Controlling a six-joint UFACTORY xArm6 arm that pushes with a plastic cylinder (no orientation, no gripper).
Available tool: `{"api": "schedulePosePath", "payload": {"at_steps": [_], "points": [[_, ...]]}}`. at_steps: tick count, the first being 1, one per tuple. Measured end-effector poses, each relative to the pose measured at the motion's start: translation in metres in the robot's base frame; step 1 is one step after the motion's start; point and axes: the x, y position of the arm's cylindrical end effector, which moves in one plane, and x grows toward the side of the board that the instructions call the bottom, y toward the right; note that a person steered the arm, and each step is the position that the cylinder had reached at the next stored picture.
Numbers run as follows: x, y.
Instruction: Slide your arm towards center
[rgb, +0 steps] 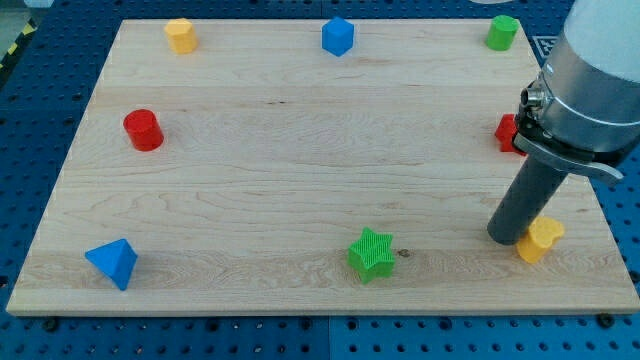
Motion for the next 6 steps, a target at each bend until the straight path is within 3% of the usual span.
{"api": "schedulePosePath", "payload": {"at_steps": [3,4,6], "points": [[0.001,0.037],[0.001,0.019],[-0.074,-0.083]]}}
